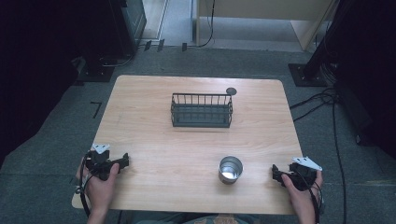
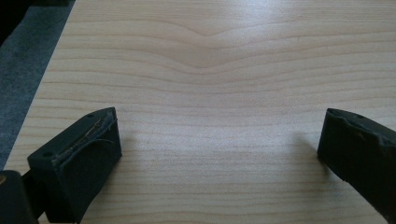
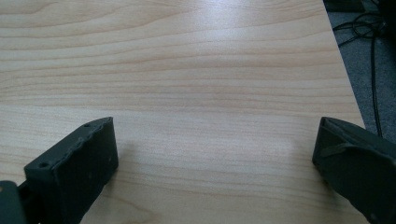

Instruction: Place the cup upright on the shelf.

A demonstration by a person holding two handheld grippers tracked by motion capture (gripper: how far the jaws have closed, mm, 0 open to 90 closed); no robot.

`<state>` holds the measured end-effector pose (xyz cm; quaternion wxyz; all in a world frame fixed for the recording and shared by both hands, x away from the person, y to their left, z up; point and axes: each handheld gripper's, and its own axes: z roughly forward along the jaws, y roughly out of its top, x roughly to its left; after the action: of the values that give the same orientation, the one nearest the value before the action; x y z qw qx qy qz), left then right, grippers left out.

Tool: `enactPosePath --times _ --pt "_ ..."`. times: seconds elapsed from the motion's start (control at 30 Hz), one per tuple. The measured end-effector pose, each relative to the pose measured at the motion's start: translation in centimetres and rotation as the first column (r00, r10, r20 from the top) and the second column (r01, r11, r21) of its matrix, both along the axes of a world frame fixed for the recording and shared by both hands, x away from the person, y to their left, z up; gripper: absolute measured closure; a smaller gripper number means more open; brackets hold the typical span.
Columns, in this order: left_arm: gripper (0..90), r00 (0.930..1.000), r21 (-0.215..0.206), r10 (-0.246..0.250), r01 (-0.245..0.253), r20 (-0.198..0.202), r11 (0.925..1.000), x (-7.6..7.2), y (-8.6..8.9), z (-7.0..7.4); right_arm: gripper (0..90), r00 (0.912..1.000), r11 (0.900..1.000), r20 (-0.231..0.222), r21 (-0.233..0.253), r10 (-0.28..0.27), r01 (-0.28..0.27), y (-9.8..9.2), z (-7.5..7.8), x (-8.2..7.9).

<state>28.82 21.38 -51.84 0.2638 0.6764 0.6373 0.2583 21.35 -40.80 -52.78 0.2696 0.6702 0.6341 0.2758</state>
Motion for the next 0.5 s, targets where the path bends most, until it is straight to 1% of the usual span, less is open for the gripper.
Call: enactPosePath --times 0.4,0.5 --pt "0.0 1.0 0.0 0.0 0.0 0.0 1.0 0.0 0.0 0.0 0.0 1.0 1.0 -0.002 -0.001 -0.002 0.002 -0.02 0.0 0.01" --pt "0.0 1.0 0.0 0.0 0.0 0.0 1.0 0.0 0.0 0.0 0.0 0.9998 1.0 -0.001 0.002 -0.021 0.021 0.15 0.01 0.01"
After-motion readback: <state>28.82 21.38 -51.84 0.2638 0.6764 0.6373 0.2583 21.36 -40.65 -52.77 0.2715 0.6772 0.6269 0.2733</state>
